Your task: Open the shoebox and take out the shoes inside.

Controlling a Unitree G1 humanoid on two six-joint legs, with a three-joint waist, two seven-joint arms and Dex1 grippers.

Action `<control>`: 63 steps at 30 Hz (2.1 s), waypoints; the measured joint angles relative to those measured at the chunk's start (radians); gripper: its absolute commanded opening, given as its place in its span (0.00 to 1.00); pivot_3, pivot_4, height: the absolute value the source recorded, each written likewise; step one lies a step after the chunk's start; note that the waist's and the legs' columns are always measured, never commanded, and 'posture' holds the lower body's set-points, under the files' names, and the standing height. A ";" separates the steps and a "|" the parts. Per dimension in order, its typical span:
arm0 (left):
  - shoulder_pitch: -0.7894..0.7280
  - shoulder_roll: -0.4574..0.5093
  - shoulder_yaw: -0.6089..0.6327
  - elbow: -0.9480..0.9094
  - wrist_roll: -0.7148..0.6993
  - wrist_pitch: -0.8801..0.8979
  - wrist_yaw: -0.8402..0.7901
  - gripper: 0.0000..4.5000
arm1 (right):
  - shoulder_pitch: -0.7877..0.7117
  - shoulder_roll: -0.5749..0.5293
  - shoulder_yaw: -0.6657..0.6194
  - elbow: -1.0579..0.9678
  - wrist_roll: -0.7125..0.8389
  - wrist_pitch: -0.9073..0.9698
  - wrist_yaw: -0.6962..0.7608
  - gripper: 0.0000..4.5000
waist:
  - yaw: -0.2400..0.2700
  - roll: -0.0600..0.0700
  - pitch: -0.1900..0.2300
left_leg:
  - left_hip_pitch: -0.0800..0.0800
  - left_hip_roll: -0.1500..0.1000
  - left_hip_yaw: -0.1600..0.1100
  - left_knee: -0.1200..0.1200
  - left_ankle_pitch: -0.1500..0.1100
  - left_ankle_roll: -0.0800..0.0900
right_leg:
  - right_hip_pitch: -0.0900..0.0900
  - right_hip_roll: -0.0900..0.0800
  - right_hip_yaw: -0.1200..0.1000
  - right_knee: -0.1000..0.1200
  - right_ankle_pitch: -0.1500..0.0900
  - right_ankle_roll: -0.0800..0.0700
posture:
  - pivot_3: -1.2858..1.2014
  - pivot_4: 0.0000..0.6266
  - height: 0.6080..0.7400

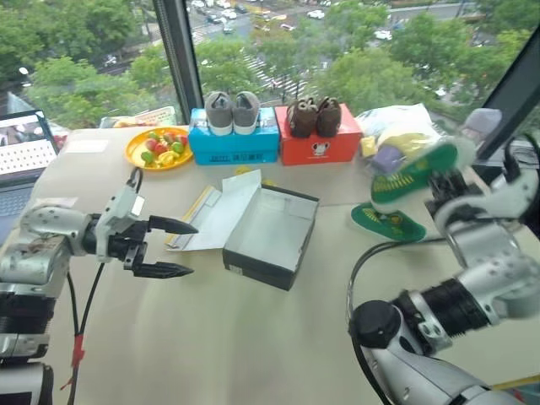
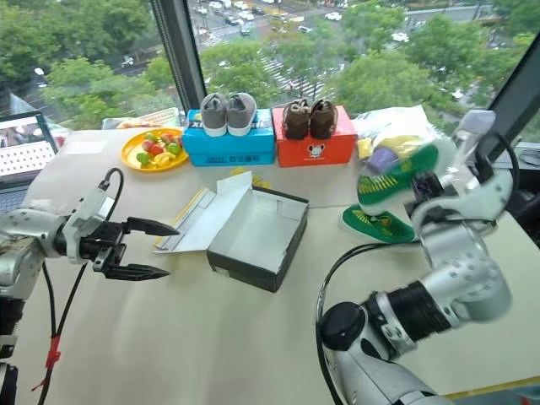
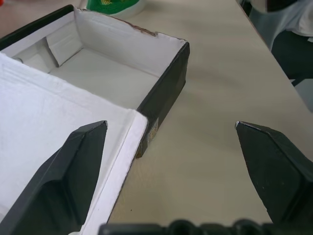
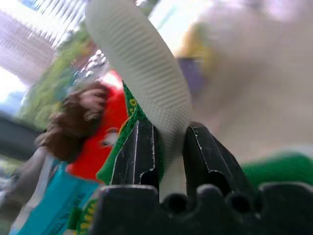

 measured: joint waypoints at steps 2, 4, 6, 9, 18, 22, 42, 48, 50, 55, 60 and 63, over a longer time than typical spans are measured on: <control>-0.001 0.000 -0.002 0.007 0.000 -0.002 0.000 1.00 | -0.001 0.001 -0.060 -0.042 0.041 -0.001 -0.032 0.13 | -0.006 0.000 0.000 | 0.001 0.000 0.000 0.000 0.000 0.000 | 0.001 0.000 0.000 -0.001 0.000 0.000 | 0.52 0.24 0.93; -0.014 -0.002 -0.012 0.018 0.000 -0.003 -0.001 1.00 | 0.001 0.002 -0.107 -0.058 0.073 -0.001 -0.065 0.13 | -0.015 0.000 0.000 | 0.003 0.000 0.001 0.000 0.000 0.000 | 0.003 0.000 0.002 -0.002 0.000 0.001 | 0.52 0.24 0.93; -0.031 -0.002 -0.019 0.022 0.001 -0.004 -0.001 1.00 | 0.006 0.004 -0.129 -0.077 0.098 0.012 -0.088 0.13 | -0.021 0.000 0.000 | 0.005 0.000 0.001 0.000 0.000 0.000 | 0.004 0.000 0.004 -0.001 -0.004 0.007 | 0.52 0.24 0.93; -0.035 -0.004 -0.022 0.022 0.001 -0.003 -0.001 1.00 | 0.017 0.004 -0.144 -0.098 0.143 0.045 -0.097 0.13 | -0.031 0.000 0.000 | 0.009 0.001 0.001 0.000 0.000 0.000 | 0.007 0.001 0.005 0.000 -0.004 0.007 | 0.52 0.24 0.93; -0.059 -0.012 -0.037 -0.010 0.002 0.029 0.008 1.00 | 0.103 0.004 -0.143 0.060 0.164 0.093 -0.090 0.13 | -0.036 -0.001 -0.001 | 0.010 0.000 0.003 -0.001 0.000 0.001 | 0.008 0.001 0.009 -0.002 -0.004 0.007 | 0.52 0.24 0.93; -0.066 -0.012 -0.037 -0.034 0.001 0.054 0.017 1.00 | 0.186 0.001 -0.028 0.097 0.124 0.081 -0.104 0.13 | -0.040 -0.007 -0.004 | 0.013 0.001 0.003 -0.004 0.000 0.001 | 0.010 0.002 0.010 -0.003 -0.004 0.007 | 0.52 0.24 0.93; -0.056 -0.022 -0.035 -0.024 0.002 0.041 0.013 1.00 | 0.335 0.000 0.217 0.214 -0.022 0.099 -0.168 0.72 | -0.060 -0.026 -0.016 | 0.031 0.002 0.006 -0.020 0.000 0.000 | 0.021 0.009 0.022 -0.016 -0.006 0.003 | 0.52 0.24 0.93; -0.055 -0.023 -0.035 0.013 0.003 0.009 0.002 1.00 | 0.396 -0.037 0.426 0.083 -0.109 0.140 -0.210 0.72 | -0.057 -0.024 -0.015 | 0.019 0.001 0.006 -0.020 0.000 0.000 | 0.011 0.008 0.022 -0.015 -0.005 0.007 | 0.52 0.24 0.93; -0.041 -0.023 -0.034 0.024 0.003 -0.003 0.001 1.00 | 0.435 -0.120 0.562 0.006 -0.117 0.199 -0.207 0.72 | -0.057 -0.023 -0.014 | 0.013 0.000 0.007 -0.020 0.000 0.000 | 0.005 0.007 0.023 -0.014 -0.002 0.004 | 0.52 0.24 0.93; -0.020 -0.037 -0.033 0.012 0.003 0.002 0.029 1.00 | 0.523 -0.284 0.740 -0.092 -0.124 0.220 -0.165 0.72 | -0.047 -0.023 -0.014 | 0.012 -0.001 0.007 -0.020 -0.002 0.003 | 0.005 0.006 0.023 -0.016 -0.006 0.010 | 0.52 0.24 0.93; -0.004 -0.065 0.009 -0.026 0.003 0.044 0.165 1.00 | 0.582 -0.467 0.866 -0.134 -0.107 0.218 -0.066 0.72 | -0.034 -0.022 -0.014 | 0.012 -0.004 0.008 -0.019 -0.004 0.006 | 0.005 0.003 0.023 -0.016 -0.008 0.014 | 0.52 0.24 0.93; 0.040 -0.120 0.066 -0.074 -0.002 0.115 0.331 1.00 | 0.677 -0.485 0.966 -0.224 -0.069 0.149 0.019 0.72 | -0.032 -0.024 -0.014 | 0.013 -0.003 0.006 -0.019 -0.004 0.006 | 0.007 0.004 0.022 -0.015 -0.009 0.015 | 0.52 0.24 0.93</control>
